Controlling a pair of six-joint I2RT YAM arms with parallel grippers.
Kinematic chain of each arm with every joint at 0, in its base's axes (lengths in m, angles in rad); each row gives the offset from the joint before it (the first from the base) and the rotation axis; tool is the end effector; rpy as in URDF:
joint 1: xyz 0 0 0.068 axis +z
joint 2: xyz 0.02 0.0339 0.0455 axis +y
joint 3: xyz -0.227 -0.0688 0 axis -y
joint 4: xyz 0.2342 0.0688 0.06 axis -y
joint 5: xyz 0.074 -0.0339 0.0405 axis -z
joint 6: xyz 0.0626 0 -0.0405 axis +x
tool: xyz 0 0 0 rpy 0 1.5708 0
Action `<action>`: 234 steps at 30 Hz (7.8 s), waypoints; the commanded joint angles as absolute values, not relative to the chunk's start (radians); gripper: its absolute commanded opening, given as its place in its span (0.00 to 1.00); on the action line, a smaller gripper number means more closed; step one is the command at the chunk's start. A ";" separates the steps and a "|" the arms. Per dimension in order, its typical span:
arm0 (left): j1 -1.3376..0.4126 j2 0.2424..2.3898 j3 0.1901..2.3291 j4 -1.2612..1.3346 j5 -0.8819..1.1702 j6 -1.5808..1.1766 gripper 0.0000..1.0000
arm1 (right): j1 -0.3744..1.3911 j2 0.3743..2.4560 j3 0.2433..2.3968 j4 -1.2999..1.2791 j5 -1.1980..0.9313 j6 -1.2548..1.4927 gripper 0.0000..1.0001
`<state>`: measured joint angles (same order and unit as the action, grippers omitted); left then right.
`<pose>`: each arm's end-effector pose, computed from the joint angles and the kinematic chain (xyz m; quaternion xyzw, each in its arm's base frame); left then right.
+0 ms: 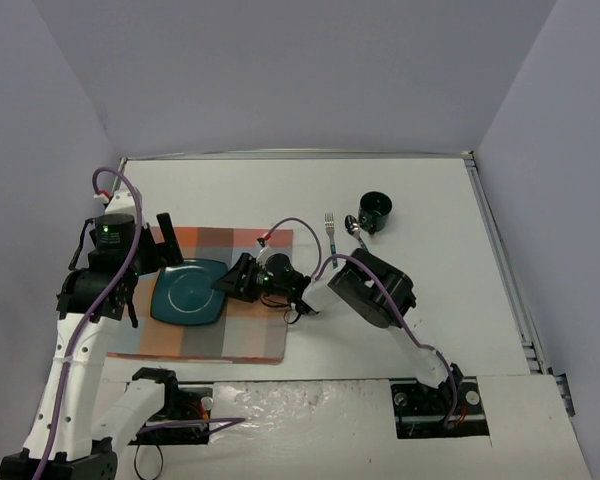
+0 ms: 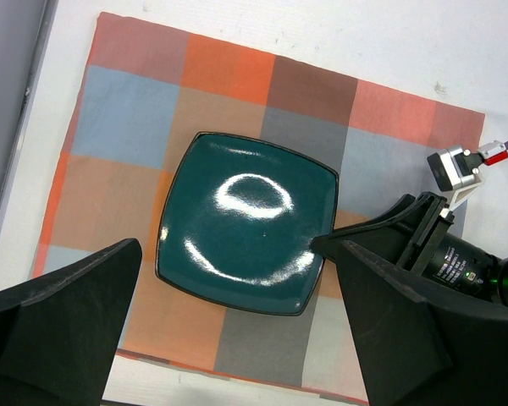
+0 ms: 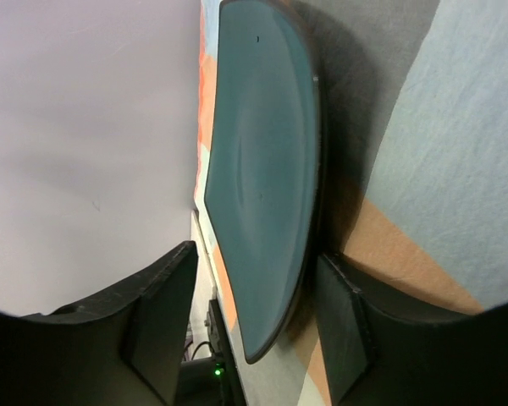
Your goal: Set the dinner table for one person
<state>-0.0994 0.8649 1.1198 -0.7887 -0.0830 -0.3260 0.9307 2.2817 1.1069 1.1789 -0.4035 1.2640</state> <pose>0.2012 -0.0148 0.3340 -0.1185 0.8599 -0.0693 0.4916 0.2463 0.3719 0.0931 -0.0253 0.7053 0.6823 0.1907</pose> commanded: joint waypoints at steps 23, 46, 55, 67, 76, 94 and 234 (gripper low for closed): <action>-0.106 0.852 1.121 -0.753 -0.101 -0.311 0.97 | 0.905 2.134 1.206 1.065 -0.415 1.094 0.64; -0.106 0.808 1.030 -0.721 -0.095 -0.318 0.97 | 0.603 1.542 1.094 0.109 0.299 0.450 0.73; -0.111 0.783 0.897 -0.629 -0.115 -0.322 0.97 | 0.345 1.495 1.039 0.045 0.232 0.339 0.69; -0.112 0.786 0.860 -0.611 -0.176 -0.319 0.97 | 0.295 1.712 1.140 0.071 0.182 0.275 0.59; -0.112 0.786 0.859 -0.609 -0.176 -0.316 0.97 | 0.284 1.771 1.150 0.143 0.181 0.252 0.47; -0.112 0.793 0.857 -0.606 -0.169 -0.313 0.97 | 0.245 1.697 1.096 0.235 0.172 0.149 0.00; -0.109 0.744 0.861 -0.581 -0.131 -0.295 0.97 | 1.076 1.505 1.089 -0.128 0.433 0.874 0.00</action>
<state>-0.1059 0.7556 0.8413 -0.6365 -0.1049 -0.3007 0.9619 1.4484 0.9817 -0.0995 0.3027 0.6746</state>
